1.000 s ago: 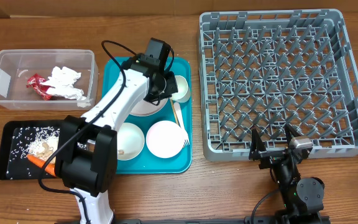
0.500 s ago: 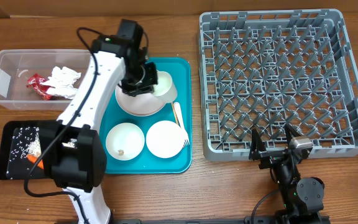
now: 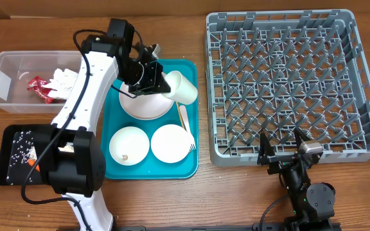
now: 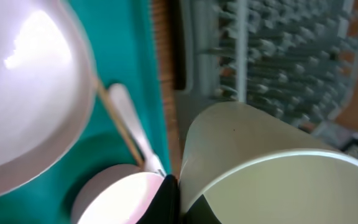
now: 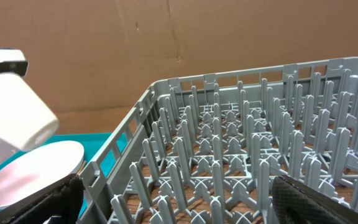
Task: Sort waste into correct bins and load items into the dishwasher rack
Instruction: 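Lift the white cup and hold it out toward the rack, then move the right gripper to the held cup and grasp it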
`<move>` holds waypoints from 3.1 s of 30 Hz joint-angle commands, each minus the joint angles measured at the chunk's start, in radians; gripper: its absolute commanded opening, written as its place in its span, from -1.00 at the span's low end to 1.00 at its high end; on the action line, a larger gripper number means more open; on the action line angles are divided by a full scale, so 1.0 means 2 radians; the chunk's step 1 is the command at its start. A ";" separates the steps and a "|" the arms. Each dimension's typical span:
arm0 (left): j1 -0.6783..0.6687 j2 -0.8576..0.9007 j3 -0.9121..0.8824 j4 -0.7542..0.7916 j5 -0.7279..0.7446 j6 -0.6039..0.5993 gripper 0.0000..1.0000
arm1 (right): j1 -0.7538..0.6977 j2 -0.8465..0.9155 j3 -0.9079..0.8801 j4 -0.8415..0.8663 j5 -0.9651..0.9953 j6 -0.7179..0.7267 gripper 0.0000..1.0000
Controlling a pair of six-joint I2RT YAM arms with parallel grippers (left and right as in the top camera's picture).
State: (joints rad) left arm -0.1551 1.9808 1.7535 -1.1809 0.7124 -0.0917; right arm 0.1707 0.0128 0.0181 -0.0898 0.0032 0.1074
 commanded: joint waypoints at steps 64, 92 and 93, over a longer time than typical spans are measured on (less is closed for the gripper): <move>0.015 0.000 0.011 -0.174 0.426 0.428 -0.92 | -0.077 0.451 0.397 -0.055 -0.526 0.192 1.00; -0.073 0.000 0.011 -0.200 0.430 0.463 -0.92 | -0.174 0.521 0.393 -0.101 -0.785 -0.032 0.94; -0.078 0.000 0.011 -0.199 0.433 0.463 -0.92 | -0.171 0.521 0.393 -0.102 -0.783 -0.033 0.94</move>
State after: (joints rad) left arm -0.2817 1.9808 1.7542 -1.5833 1.5383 0.8120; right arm -0.1894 1.0576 0.7895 -0.2920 -1.5364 0.0784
